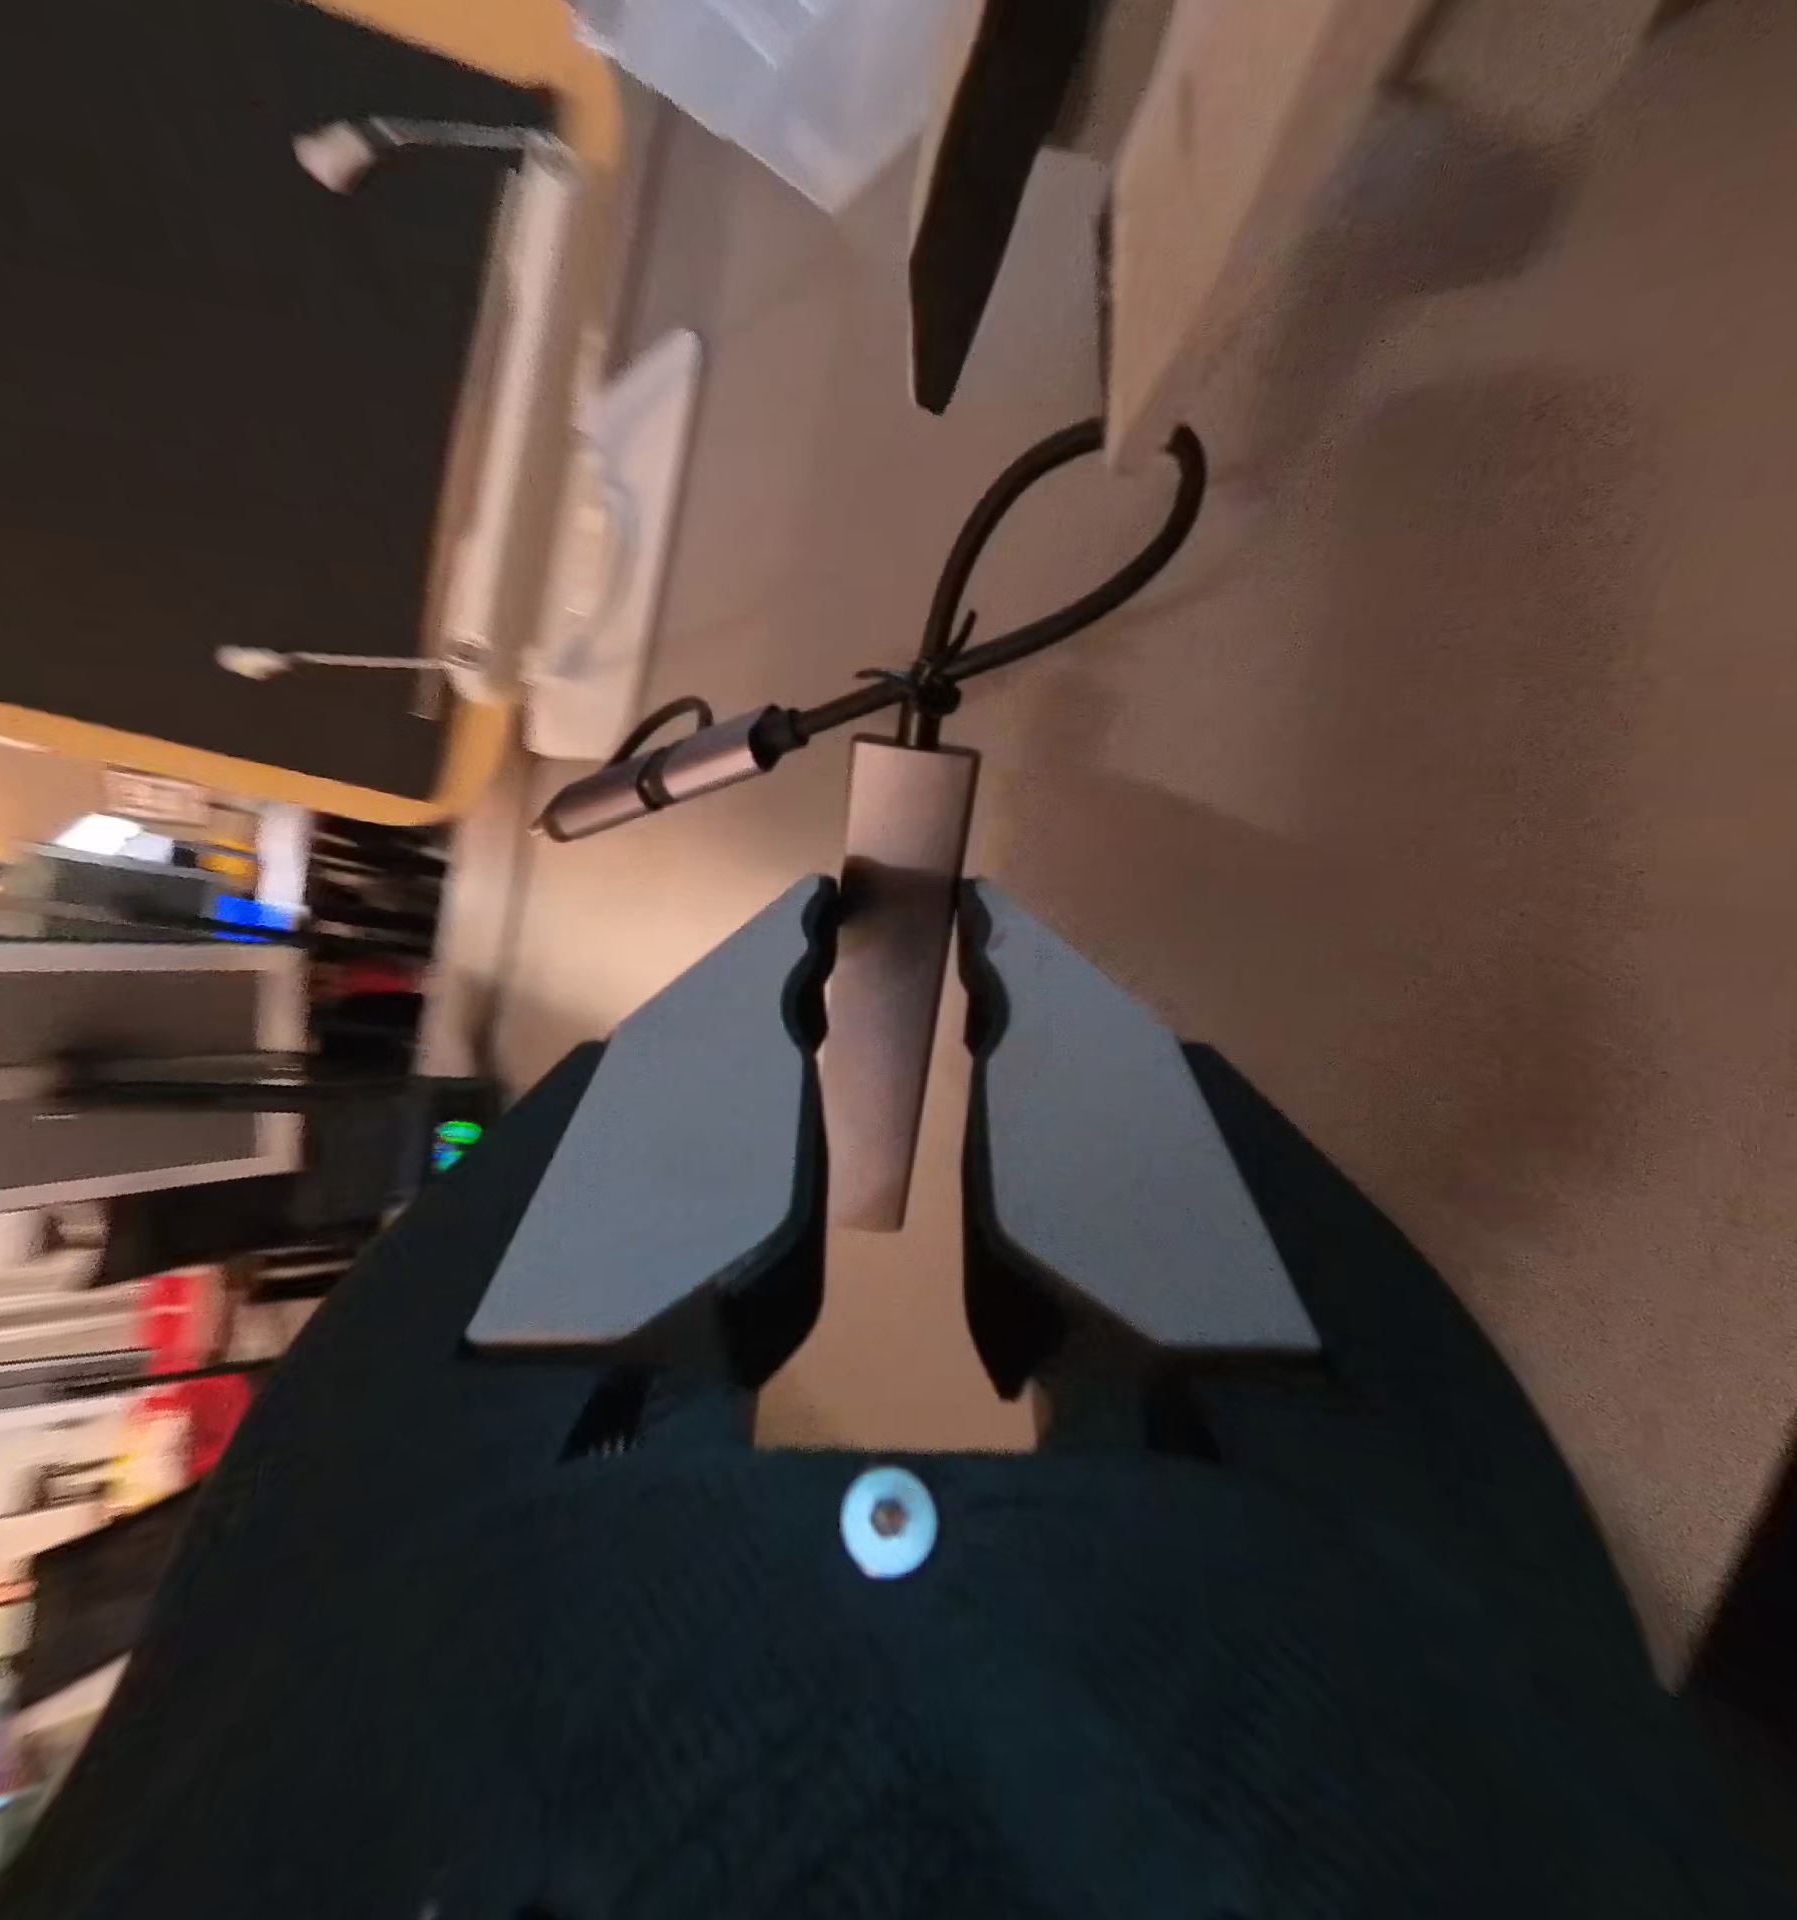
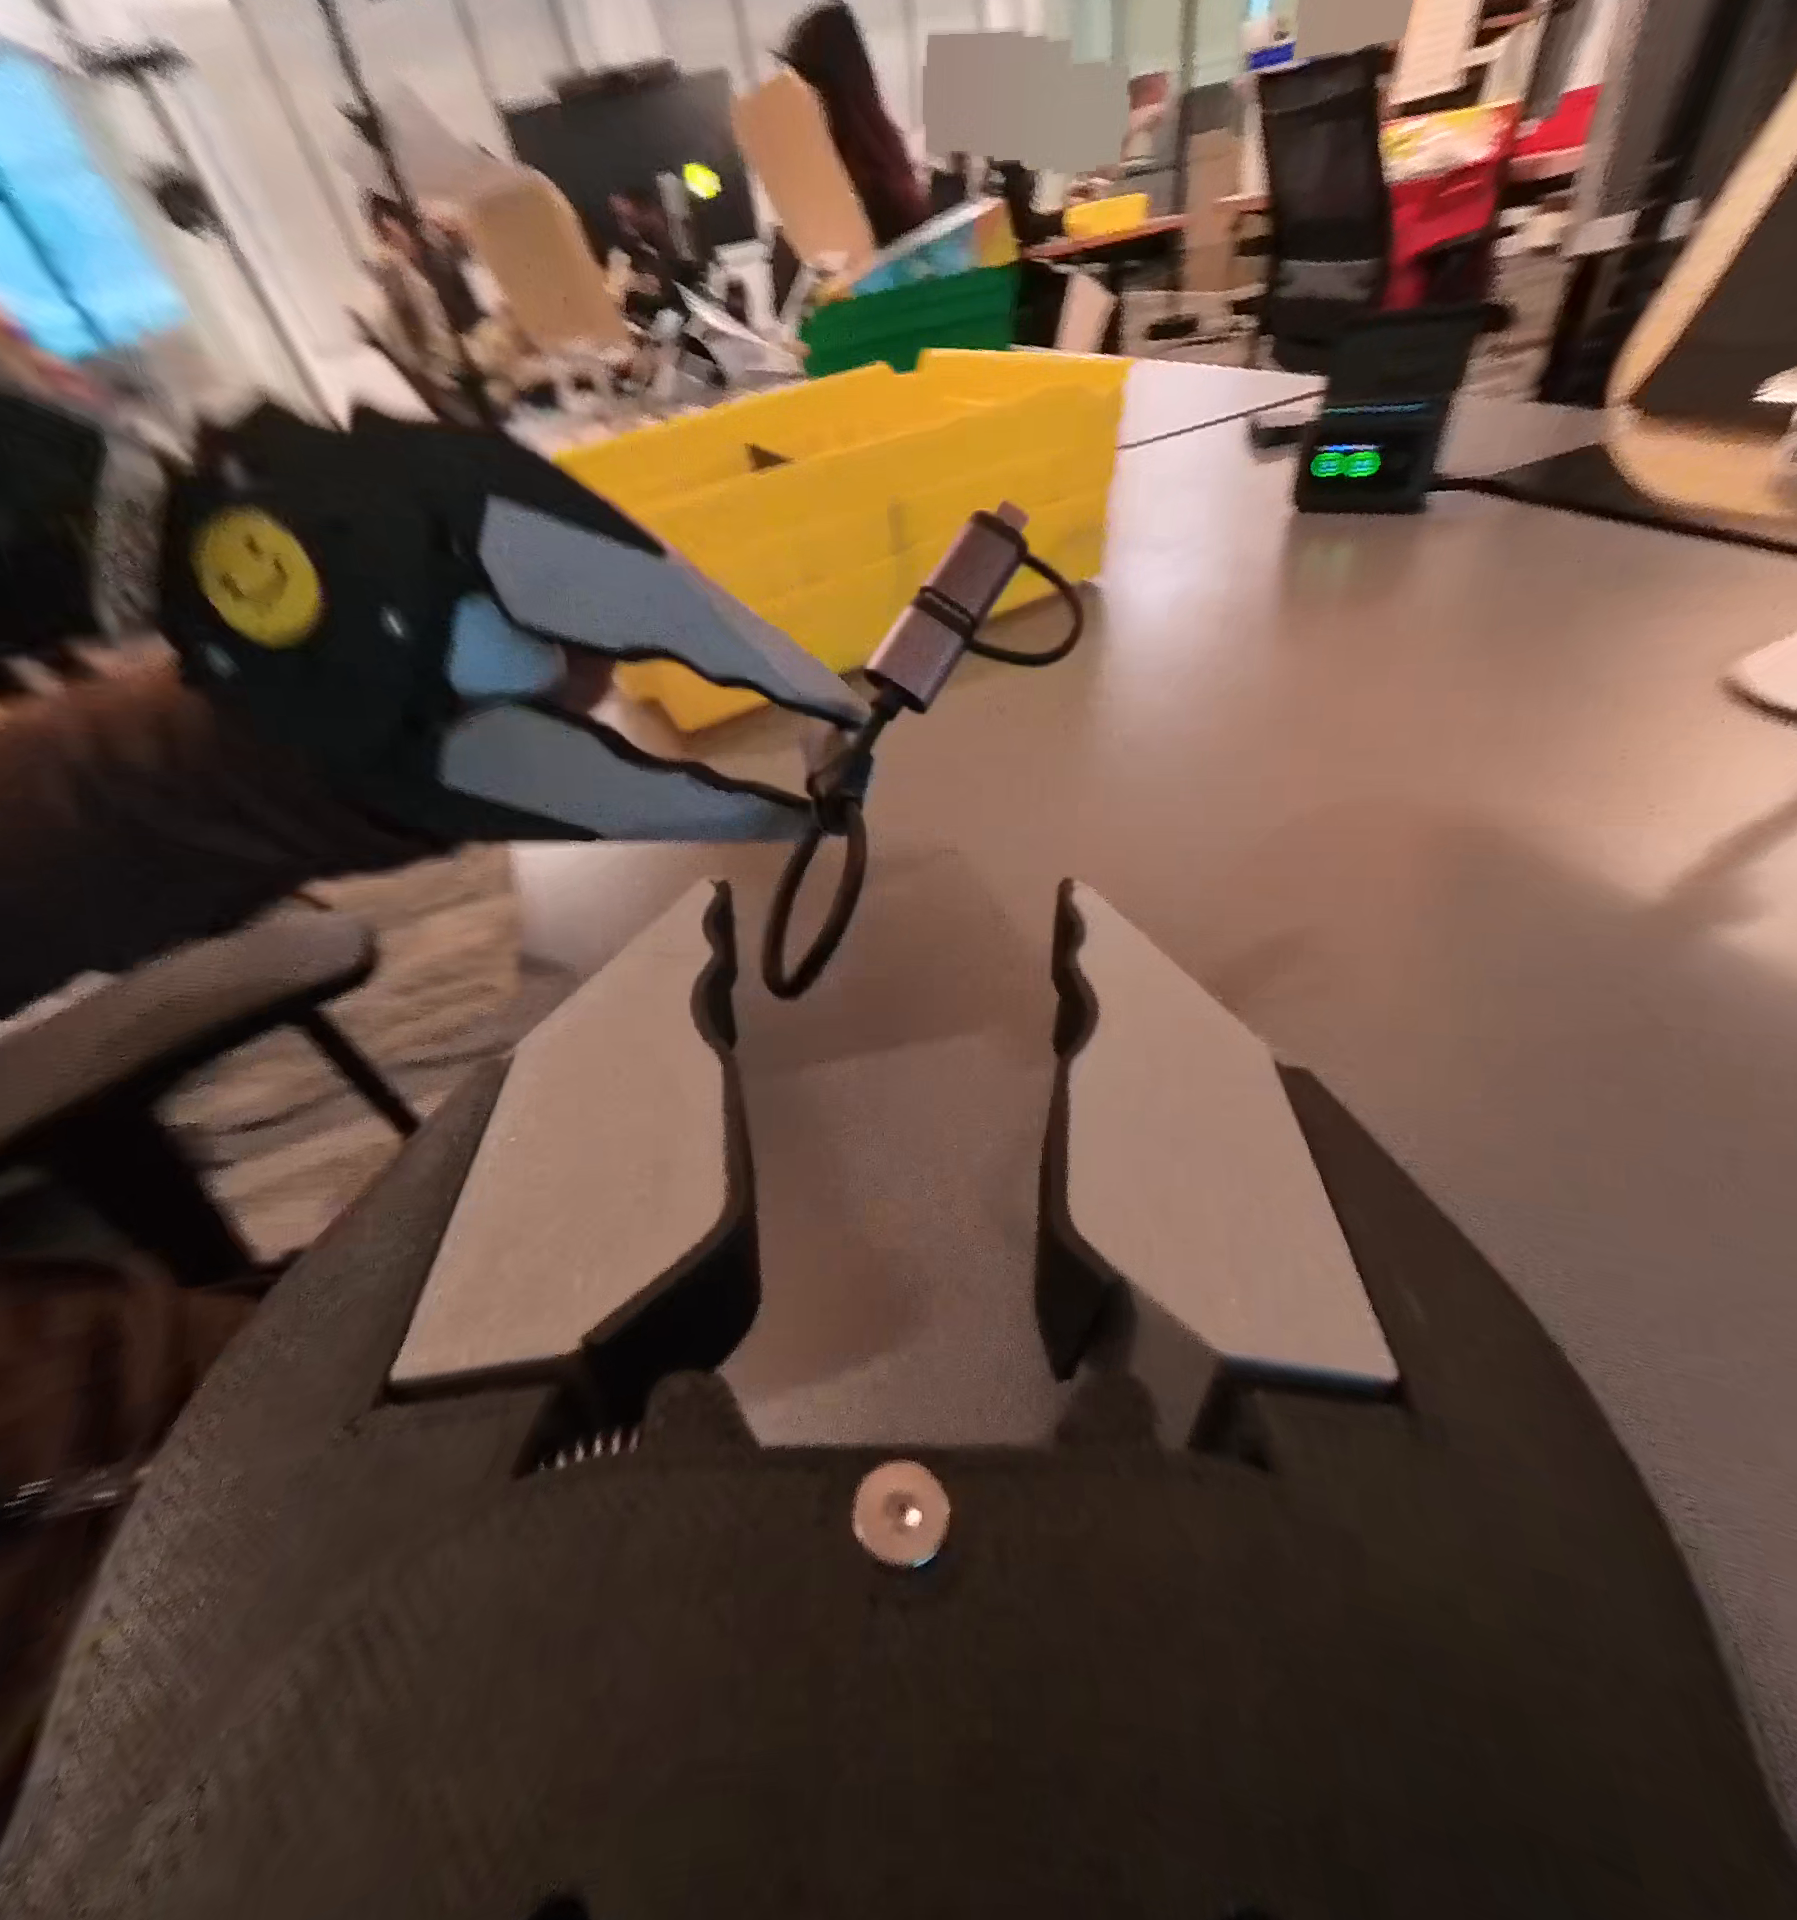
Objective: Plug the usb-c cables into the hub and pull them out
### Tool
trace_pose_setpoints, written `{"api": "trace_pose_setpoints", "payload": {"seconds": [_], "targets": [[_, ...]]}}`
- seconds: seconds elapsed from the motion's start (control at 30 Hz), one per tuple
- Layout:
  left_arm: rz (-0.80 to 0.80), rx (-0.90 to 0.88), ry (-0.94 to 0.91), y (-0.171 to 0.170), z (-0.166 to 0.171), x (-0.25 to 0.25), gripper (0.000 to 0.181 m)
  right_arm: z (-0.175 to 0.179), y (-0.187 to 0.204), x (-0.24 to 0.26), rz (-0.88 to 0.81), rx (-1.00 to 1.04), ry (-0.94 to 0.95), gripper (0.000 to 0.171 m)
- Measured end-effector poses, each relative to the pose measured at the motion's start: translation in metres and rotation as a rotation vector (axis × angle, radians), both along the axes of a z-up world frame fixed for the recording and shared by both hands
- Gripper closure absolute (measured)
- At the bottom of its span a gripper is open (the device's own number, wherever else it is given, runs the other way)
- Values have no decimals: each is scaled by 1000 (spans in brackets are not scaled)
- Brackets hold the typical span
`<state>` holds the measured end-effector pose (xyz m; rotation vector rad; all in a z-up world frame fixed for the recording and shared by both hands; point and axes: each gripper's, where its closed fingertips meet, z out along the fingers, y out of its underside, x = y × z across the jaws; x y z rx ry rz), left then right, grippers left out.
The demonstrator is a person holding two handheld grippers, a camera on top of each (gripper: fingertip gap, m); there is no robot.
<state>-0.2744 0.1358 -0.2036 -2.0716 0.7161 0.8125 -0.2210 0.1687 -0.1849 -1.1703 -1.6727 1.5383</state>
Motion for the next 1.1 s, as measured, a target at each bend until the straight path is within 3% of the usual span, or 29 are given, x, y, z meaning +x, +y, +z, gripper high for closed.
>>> {"api": "trace_pose_setpoints", "payload": {"seconds": [0.23, 0.3, 0.37, 0.5, 0.8, 0.9, 1.0, 1.1], "targets": [[-21, 274, 320, -6, 6, 13, 161, 11, -38, -5, 223, -215, -20, 105], [-35, 298, 403, -5, 5, 19, 161, 9, -52, -11, 258, -218, -45, 120], [-48, 299, 402, -4, 2, 24, 161, 2, -59, -18, 260, -192, -89, 142], [-34, 333, 365, -8, 5, 22, 161, -2, -53, -28, 221, -236, -137, 165], [-38, 349, 401, -21, -2, 23, 158, -10, -58, -29, 240, -209, -190, 166], [-36, 381, 228, -29, 10, 23, 141, -2, -62, -22, 264, -163, -112, 166], [-12, 286, -18, -41, 14, 15, 120, -1, -68, -13, 272, 4, -34, 166], [-38, 193, -226, -54, 7, 16, 135, 1, -82, -3, 288, 203, 85, 166]]}}
